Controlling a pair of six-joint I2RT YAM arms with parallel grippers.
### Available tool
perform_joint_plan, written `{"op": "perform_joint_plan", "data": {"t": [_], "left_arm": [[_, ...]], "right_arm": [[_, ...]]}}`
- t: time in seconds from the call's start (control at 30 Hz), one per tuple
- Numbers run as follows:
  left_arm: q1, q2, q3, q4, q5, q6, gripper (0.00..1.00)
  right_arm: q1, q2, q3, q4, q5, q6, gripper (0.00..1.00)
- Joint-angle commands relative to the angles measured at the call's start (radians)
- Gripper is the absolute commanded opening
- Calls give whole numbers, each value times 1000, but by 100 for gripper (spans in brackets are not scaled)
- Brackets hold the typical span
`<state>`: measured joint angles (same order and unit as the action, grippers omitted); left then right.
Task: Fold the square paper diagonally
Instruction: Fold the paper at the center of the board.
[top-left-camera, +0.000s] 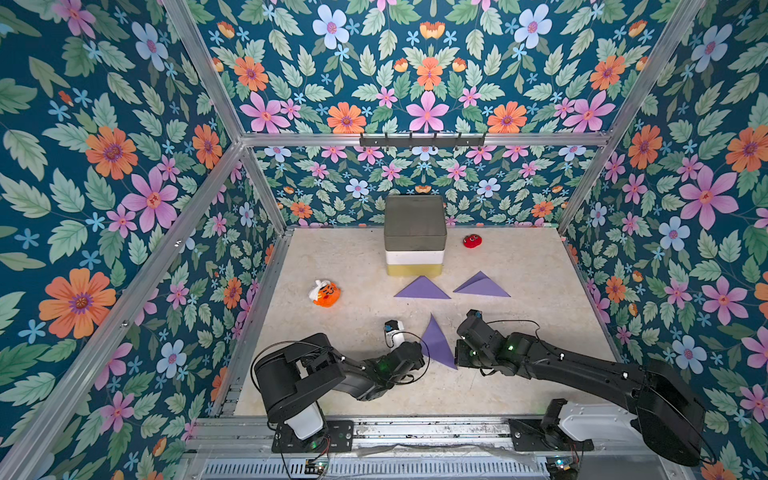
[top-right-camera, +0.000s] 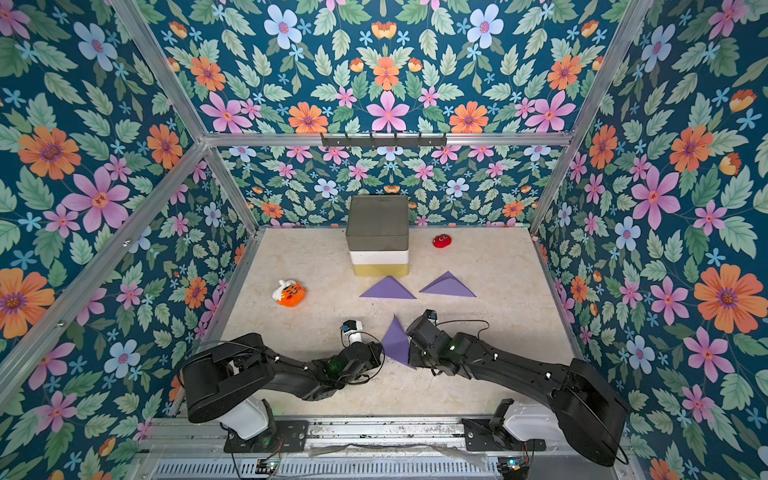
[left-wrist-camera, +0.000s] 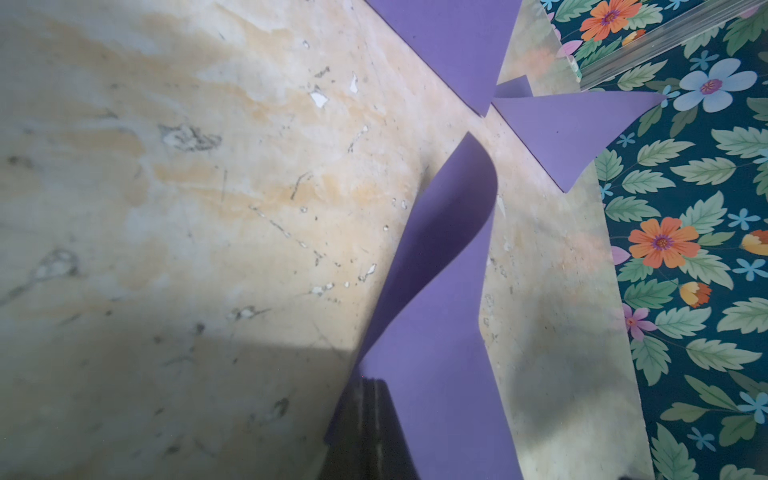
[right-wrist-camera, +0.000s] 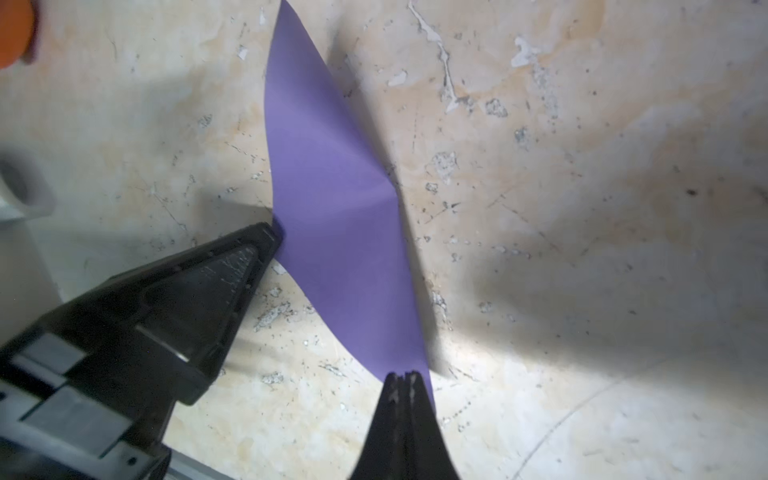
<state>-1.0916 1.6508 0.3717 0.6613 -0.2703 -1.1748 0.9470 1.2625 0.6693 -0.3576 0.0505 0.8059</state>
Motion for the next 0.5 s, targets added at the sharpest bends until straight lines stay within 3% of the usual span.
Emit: {"op": "perform_joint_plan", "data": {"t": [0.0, 0.47], "left_arm": [[0, 22, -15, -422, 52, 12, 0], [-4, 21, -7, -437, 44, 14, 0]], "right_arm": [[0, 29, 13, 40, -20, -16, 0], [0, 205, 13, 99, -54, -44, 0]]}}
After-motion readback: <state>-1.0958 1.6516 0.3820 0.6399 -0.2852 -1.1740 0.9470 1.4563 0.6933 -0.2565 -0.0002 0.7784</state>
